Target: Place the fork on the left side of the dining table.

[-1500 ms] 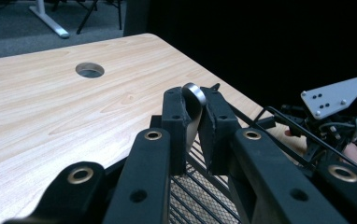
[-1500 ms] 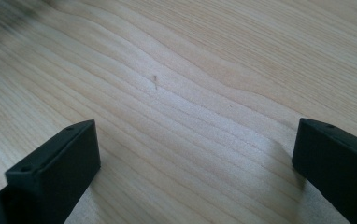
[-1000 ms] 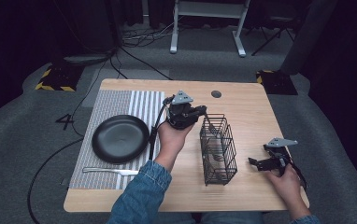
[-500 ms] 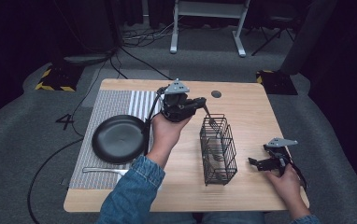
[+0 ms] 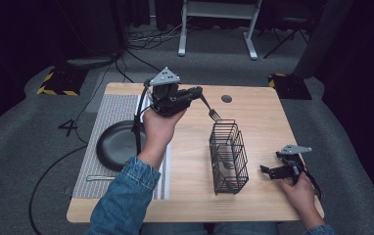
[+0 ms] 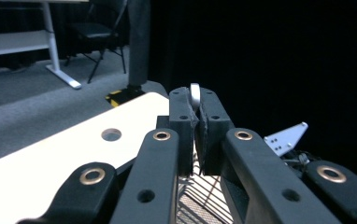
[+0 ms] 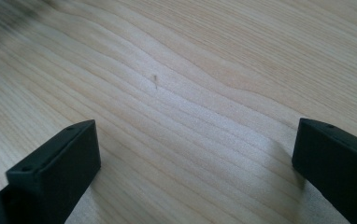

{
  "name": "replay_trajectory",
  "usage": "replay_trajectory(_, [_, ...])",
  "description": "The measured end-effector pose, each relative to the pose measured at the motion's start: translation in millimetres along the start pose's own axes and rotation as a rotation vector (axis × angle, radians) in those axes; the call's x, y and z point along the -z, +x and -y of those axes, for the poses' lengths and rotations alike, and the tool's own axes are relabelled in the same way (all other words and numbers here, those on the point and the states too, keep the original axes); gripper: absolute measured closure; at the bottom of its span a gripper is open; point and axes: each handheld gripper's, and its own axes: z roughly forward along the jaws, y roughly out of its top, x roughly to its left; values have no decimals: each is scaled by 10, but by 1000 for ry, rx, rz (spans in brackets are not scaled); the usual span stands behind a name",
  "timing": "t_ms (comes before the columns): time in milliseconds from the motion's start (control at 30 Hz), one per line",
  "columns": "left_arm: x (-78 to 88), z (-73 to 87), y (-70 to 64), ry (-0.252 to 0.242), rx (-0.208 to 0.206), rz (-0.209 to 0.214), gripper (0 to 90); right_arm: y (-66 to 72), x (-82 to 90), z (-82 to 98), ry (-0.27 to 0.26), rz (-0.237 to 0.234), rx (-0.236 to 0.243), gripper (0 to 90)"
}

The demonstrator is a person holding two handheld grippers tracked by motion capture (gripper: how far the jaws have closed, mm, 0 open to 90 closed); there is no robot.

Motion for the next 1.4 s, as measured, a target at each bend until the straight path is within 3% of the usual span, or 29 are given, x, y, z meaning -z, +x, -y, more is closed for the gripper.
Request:
replay_trajectory(400, [214,-108,196,-39,31,-71,865,0,0,0,0,0,0,11])
replay_trajectory(700, [476,-167,510,-66,53,-159,864,0,0,0,0,0,0,11])
replay_trajectory(900, [609,-183,676,-86,79,-197,864,0,0,0,0,1,-1,11])
replay_trajectory(1133, [694,-214,873,-94,101,-253,864,0,0,0,0,0,-1,12])
replay_trajectory(1200, [702,-212,931,-98,122,-259,864,0,0,0,0,0,-1,11])
replay_trajectory(1233, [714,-204,1001,-104,154,-261,865,0,0,0,0,0,-1,12])
replay_trajectory(1400, [724,-187,1137,-110,195,-296,864,0,0,0,0,1,-1,11])
